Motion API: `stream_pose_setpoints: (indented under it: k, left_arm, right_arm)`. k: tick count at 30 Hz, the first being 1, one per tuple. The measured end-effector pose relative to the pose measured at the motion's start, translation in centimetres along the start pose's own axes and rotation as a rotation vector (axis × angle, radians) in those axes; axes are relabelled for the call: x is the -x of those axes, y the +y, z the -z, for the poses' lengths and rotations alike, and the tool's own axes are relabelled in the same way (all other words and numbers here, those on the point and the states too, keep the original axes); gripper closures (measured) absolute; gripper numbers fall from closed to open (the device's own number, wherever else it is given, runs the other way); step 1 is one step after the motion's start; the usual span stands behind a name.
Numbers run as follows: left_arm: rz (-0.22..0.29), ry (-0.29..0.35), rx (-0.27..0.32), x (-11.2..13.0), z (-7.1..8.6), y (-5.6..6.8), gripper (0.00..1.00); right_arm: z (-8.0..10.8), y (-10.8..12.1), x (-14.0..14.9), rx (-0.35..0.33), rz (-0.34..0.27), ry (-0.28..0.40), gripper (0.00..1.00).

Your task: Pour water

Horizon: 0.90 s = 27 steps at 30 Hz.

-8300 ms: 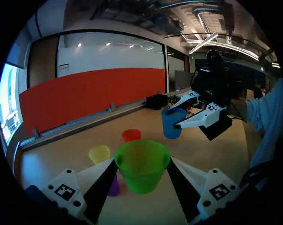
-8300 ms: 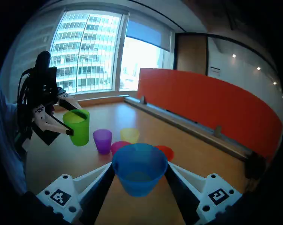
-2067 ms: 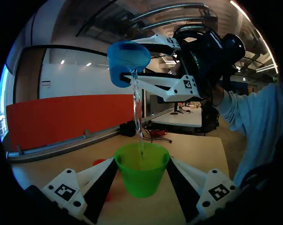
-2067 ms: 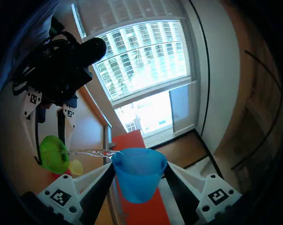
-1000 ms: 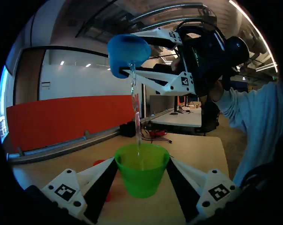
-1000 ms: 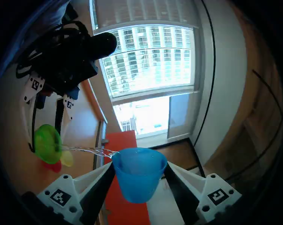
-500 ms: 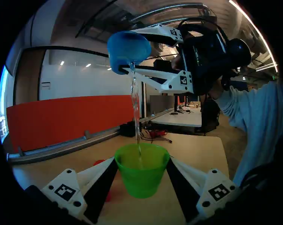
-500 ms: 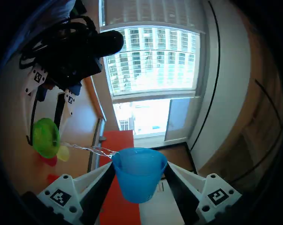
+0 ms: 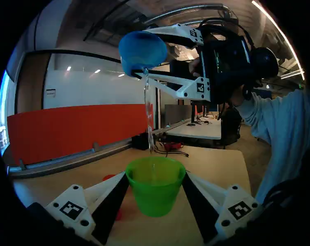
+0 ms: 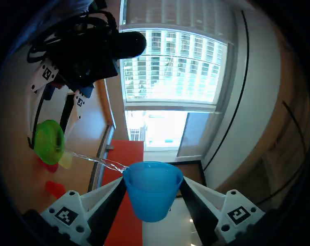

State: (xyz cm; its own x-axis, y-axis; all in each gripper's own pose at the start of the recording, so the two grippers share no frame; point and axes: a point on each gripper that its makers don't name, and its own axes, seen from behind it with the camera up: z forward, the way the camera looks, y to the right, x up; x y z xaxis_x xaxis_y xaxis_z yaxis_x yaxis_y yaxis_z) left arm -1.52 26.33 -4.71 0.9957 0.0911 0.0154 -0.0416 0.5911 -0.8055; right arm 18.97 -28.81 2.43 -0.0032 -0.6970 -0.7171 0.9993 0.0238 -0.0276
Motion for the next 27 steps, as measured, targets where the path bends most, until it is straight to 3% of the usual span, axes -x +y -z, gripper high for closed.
stream_pose_setpoints:
  k: [15, 27]
  left_arm:
    - [0.008, 0.003, 0.000, 0.1, 0.0, -0.1, 0.13]
    - [0.013, 0.007, -0.005, 0.1, 0.1, -0.4, 0.13]
  right_arm:
    - [-0.4, 0.6, -0.8, 0.008, 0.131, 0.006, 0.09]
    - [-0.7, 0.1, -1.7, -0.002, 0.190, 0.021, 0.10]
